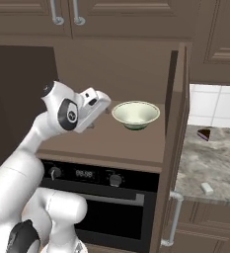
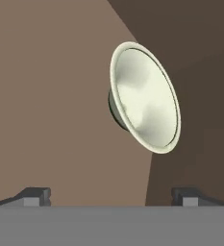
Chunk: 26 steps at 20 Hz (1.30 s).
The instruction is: Pick both bowls and place them on the counter. Then place the cream cheese stick in one bowl and place the marshmallow in the other bowl.
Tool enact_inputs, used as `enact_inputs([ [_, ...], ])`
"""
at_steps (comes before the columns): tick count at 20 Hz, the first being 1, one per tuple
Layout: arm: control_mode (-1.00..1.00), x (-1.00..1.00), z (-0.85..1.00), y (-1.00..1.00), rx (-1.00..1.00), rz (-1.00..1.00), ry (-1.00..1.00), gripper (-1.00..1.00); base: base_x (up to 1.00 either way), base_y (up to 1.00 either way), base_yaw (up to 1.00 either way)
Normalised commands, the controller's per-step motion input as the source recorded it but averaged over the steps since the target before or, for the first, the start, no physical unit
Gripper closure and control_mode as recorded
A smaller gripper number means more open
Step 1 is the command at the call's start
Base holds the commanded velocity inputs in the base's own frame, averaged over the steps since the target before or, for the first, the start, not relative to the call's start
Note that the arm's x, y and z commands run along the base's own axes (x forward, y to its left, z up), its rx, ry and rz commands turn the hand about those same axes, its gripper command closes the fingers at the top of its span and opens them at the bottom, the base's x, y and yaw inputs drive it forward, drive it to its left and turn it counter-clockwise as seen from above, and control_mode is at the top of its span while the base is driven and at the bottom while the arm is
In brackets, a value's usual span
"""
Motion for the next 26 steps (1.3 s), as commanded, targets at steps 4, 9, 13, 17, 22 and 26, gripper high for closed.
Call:
enact_inputs([
  [4, -1.0, 0.43, -0.33, -0.19, -0.02, 0.0, 0.01, -1.0, 0.0, 0.0, 0.0],
  [9, -1.0, 0.36, -0.26, -0.14, -0.01, 0.0, 0.01, -1.0, 0.0, 0.0, 0.0],
  [13, -1.0, 0.36, -0.15, -0.16, 0.0, 0.0, 0.01, -1.0, 0.0, 0.0, 0.0],
  [17, -1.0, 0.34, -0.15, -0.23, 0.0, 0.0, 0.0, -1.0, 0.0, 0.0, 0.0],
  [22, -1.0, 0.3, -0.18, -0.14, 0.0, 0.0, 0.0, -1.0, 0.0, 0.0, 0.0],
  [26, -1.0, 0.26, -0.18, -0.08, 0.0, 0.0, 0.0, -1.0, 0.0, 0.0, 0.0],
])
